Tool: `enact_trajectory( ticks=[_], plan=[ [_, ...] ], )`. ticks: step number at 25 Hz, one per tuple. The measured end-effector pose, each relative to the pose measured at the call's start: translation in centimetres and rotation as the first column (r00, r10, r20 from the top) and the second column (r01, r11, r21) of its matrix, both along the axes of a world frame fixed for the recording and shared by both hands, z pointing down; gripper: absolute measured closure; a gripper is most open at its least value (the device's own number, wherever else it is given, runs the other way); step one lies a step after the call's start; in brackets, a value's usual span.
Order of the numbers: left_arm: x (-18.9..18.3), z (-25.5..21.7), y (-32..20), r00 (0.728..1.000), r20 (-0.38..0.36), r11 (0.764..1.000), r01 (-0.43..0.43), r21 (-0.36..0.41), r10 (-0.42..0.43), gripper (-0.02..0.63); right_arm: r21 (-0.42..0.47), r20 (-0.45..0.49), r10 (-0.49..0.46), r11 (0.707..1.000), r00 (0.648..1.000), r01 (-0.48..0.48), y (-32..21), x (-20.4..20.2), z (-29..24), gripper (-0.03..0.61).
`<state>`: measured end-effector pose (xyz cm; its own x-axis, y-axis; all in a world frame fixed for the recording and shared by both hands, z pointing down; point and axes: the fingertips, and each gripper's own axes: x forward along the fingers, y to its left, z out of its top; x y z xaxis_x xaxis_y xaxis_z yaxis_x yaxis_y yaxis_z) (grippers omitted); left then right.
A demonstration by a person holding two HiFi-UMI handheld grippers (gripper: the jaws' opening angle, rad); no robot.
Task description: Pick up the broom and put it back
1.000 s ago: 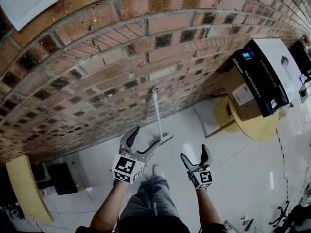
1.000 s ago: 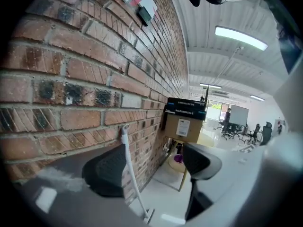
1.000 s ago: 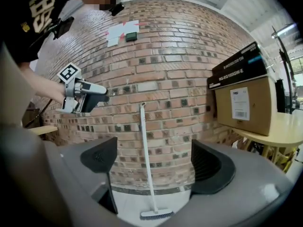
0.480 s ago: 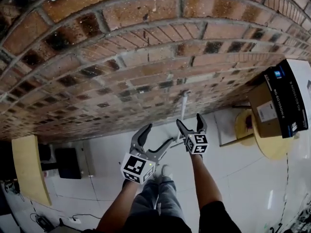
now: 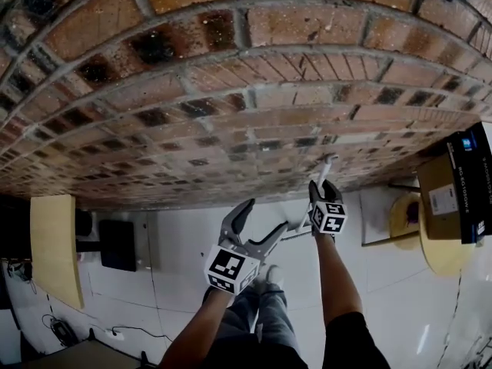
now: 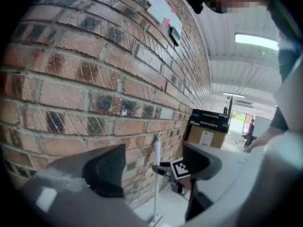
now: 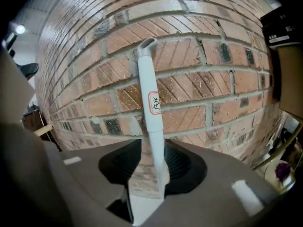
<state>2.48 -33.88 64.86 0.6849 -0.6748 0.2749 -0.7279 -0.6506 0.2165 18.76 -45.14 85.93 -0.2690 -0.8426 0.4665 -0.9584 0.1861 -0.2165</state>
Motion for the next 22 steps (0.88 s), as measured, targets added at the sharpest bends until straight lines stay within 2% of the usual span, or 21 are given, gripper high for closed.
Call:
enact_trajectory(
  ticks=[1, 2, 7, 12, 17, 20, 22],
  plan=[
    [-0.2, 0.0, -0.1, 1.0, 0.002, 1.0, 0.007, -0.002, -0.007, 0.235, -0.011, -0.011, 0.001, 1.0, 1.0, -0.001, 0.0, 0.1, 0.0, 0.466],
    [-0.3, 0.1, -0.1, 1.0, 0.002, 1.0, 0.011, -0.005, -0.011, 0.235, -0.02, -0.023, -0.003, 1.0, 1.0, 0.002, 0.2, 0.1, -0.1, 0.486],
    [-0.2, 0.0, 0.6, 1.0, -0.008, 1.0, 0.0, -0.014, 0.0, 0.235, -0.044, -0.159, -0.08, 0.996, 0.984, 0.074, 3.3, -1.6, -1.6, 0.493],
    [-1.6, 0.5, 1.9, 1.0, -0.008, 0.999, 0.015, -0.03, -0.015, 0.235, -0.018, -0.229, -0.073, 0.997, 0.971, 0.071, 8.2, -4.0, -5.0, 0.497],
    [-5.1, -2.3, 1.9, 0.994, -0.013, 0.994, 0.106, 0.007, -0.106, 0.235, 0.097, -0.199, -0.01, 0.995, 0.98, 0.03, 10.1, -5.3, -13.0, 0.497],
    [-7.3, -6.2, 0.7, 0.983, -0.031, 0.98, 0.181, 0.077, -0.18, 0.239, 0.201, -0.174, 0.039, 0.98, 0.984, -0.003, 9.8, -5.6, -19.7, 0.498],
    [-8.7, -9.0, 0.9, 0.975, -0.027, 0.969, 0.223, 0.107, -0.221, 0.267, 0.265, -0.148, 0.073, 0.964, 0.986, -0.031, 10.6, -5.9, -24.4, 0.499]
  ],
)
